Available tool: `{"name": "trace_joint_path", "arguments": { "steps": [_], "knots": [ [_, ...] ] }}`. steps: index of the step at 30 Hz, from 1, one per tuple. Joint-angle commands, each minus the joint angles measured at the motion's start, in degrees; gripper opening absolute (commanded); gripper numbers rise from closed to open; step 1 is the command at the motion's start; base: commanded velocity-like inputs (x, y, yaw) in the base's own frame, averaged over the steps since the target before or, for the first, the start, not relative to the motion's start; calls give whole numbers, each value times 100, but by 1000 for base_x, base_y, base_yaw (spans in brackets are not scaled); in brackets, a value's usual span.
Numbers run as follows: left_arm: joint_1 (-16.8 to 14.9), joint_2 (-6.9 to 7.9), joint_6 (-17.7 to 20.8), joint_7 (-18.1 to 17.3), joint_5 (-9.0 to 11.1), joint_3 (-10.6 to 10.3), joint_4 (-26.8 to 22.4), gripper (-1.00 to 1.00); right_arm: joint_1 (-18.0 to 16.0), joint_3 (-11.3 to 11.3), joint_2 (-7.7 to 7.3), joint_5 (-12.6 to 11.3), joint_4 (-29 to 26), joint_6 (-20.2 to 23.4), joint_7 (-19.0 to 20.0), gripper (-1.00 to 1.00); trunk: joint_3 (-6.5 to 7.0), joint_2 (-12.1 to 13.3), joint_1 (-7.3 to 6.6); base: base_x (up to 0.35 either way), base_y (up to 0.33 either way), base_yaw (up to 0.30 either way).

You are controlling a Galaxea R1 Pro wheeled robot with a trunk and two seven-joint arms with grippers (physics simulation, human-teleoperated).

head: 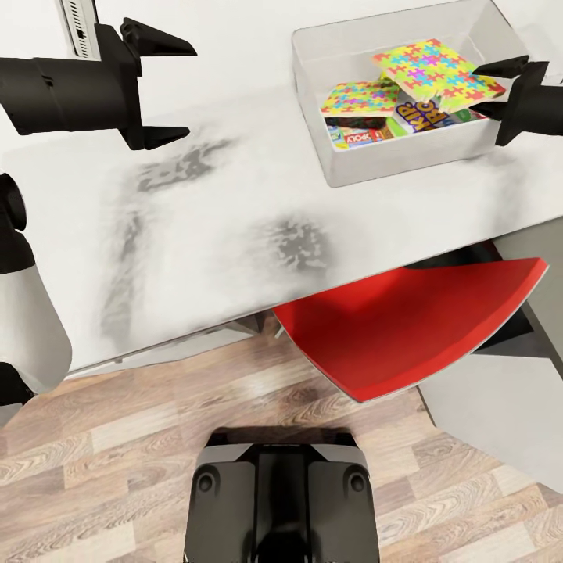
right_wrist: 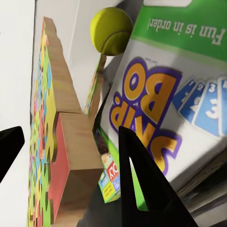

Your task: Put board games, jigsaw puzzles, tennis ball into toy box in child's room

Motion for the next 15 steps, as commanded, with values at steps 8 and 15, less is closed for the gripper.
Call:
{"name": "trace_joint_path", "arguments": {
  "steps": [8,15],
  "knots": [
    [11,-43,7,26,53,2,-13,100,-8,-22,-4,76,1,-28,1,-100,-65,-7,5,0,0,0],
    [42,-336,-54,-2,111,11,-22,100,13,-29,-37,67,-139,-22,9,-100,-82,-7,5,0,0,0]
  ]
}}
